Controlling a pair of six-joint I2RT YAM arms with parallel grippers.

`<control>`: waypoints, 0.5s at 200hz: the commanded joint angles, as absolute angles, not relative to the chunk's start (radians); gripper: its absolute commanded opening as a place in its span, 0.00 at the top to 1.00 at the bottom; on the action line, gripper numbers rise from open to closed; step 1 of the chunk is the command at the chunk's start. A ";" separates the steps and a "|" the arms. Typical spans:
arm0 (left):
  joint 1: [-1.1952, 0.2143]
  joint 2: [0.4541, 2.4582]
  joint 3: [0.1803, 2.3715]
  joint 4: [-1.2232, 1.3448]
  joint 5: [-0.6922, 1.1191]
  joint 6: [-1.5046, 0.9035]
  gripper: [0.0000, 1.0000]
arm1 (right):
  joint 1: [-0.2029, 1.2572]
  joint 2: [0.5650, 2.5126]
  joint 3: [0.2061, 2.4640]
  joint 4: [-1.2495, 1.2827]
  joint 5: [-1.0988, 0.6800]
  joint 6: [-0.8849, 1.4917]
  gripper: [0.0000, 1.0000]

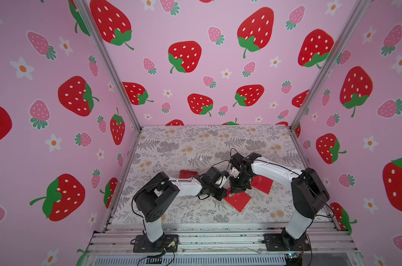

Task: Seal the envelope with a glue stick
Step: Apply the envelope at the center of the board.

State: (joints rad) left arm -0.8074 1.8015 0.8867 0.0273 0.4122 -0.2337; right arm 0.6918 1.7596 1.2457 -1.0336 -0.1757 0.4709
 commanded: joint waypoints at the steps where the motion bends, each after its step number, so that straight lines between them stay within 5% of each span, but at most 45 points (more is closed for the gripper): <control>1: -0.805 1.830 0.854 -0.037 0.409 -0.232 1.00 | 0.696 1.747 1.246 -1.107 0.016 0.496 1.00; 30: -0.802 1.831 0.859 -0.043 0.411 -0.229 1.00 | 0.697 1.764 1.256 -1.144 0.151 0.501 1.00; 100: -0.804 1.833 0.859 -0.040 0.420 -0.231 1.00 | 0.703 1.703 1.201 -0.972 -0.237 0.522 1.00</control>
